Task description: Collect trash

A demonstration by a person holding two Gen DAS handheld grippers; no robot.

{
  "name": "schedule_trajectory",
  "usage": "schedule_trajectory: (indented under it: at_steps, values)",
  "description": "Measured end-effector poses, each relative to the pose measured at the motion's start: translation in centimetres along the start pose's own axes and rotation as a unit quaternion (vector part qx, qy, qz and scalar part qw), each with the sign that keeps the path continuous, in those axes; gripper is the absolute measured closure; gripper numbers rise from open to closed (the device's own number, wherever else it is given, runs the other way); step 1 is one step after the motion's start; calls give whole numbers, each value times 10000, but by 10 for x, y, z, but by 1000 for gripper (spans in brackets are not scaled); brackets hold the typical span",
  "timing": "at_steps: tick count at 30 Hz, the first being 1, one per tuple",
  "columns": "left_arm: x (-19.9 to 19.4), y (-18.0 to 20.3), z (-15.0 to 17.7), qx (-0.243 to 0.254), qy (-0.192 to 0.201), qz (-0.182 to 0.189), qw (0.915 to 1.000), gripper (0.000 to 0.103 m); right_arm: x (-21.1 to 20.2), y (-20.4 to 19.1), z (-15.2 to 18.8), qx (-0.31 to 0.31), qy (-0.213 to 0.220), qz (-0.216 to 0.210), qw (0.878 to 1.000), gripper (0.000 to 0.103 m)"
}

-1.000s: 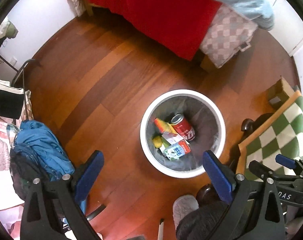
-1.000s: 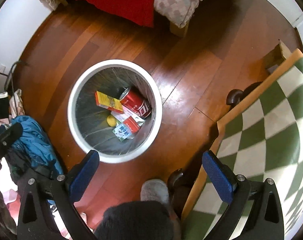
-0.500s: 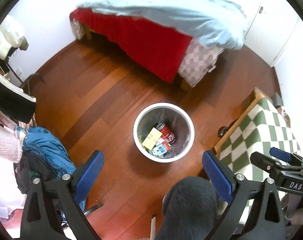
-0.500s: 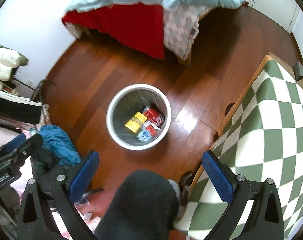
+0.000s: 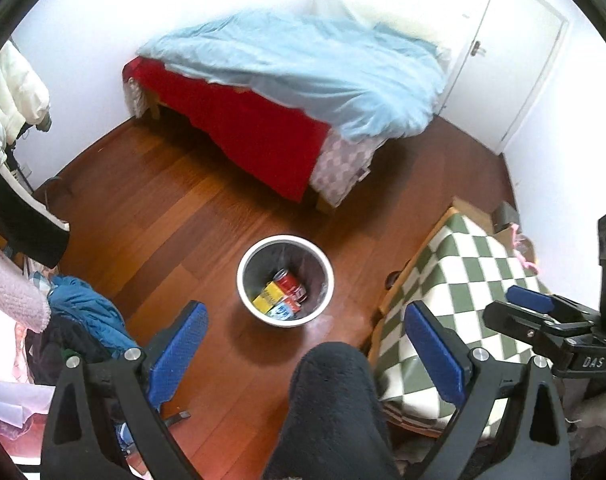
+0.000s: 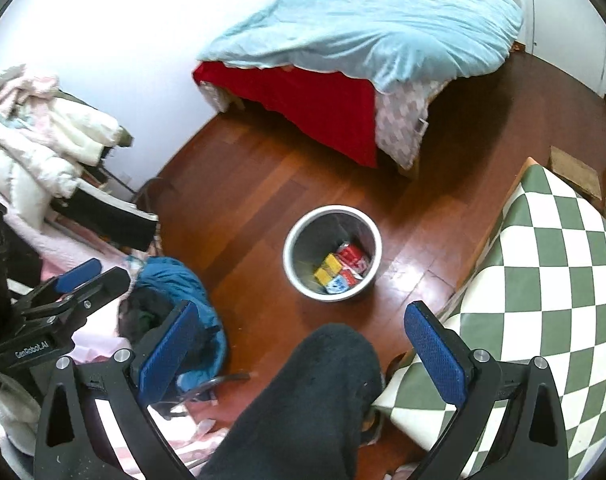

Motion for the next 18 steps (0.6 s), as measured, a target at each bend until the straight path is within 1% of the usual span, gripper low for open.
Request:
schedule_trajectory:
  at_steps: [8, 15, 18]
  values:
    - [-39, 12, 6, 63, 222, 271, 9994, 3, -39, -13, 9, -134, 127, -301, 9994, 0]
    - [-55, 12, 12, 58, 335, 401, 9986, 3, -60, -26, 13, -225, 170, -557, 9980, 0]
    - [-59, 11, 13, 72, 383, 410, 9984, 3, -65, -31, 15, -264, 160, -588, 9978, 0]
Point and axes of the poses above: each gripper's, at about its wrist camera, not at the fingertips, and x roughly the way its jaws point, y to its right, z to its underside, the point moved 4 cm from there along x, roughly the way its jaws point, and after that the axes turned 8 degrees about -y, right-handed, at the moved point
